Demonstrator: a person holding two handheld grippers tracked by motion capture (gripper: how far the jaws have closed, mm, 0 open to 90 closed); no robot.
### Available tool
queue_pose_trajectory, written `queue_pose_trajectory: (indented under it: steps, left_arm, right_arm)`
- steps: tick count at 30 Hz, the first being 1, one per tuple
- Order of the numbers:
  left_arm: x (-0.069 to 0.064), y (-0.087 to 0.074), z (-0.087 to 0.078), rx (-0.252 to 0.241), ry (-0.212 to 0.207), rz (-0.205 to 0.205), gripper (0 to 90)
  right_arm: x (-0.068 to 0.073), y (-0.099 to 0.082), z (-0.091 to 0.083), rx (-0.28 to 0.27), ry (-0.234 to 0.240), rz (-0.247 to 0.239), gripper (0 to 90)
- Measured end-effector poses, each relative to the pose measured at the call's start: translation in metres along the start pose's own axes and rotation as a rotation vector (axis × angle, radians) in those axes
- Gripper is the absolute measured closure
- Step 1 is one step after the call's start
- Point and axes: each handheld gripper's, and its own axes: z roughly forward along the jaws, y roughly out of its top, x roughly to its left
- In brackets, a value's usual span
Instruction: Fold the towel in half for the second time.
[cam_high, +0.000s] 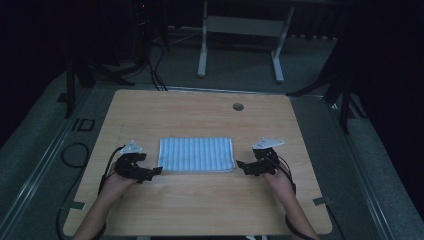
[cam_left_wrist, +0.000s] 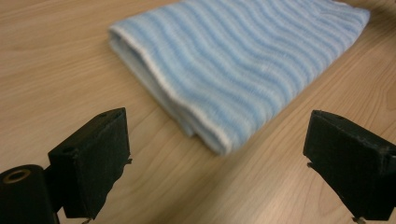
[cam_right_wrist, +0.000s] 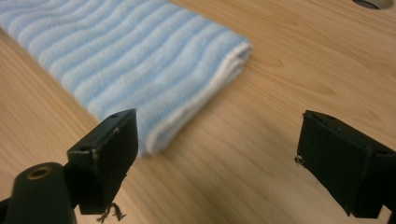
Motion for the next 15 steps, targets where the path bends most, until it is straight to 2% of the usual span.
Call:
queue_pose_trajectory:
  steps: [3,10,15]
  left_arm:
    - [0.001,-0.008,-0.005,-0.016,0.003,-0.004,7.1]
    - [0.004,-0.028,-0.019,-0.023,0.022,-0.005,7.1]
    - [0.007,-0.042,-0.028,-0.048,0.038,-0.025,7.1]
  right_arm:
    - [-0.005,-0.013,-0.007,0.003,-0.024,-0.006,12.3]
    - [-0.011,-0.046,-0.028,-0.011,0.002,0.019,12.4]
    - [-0.012,-0.070,-0.040,-0.019,-0.014,0.021,12.4]
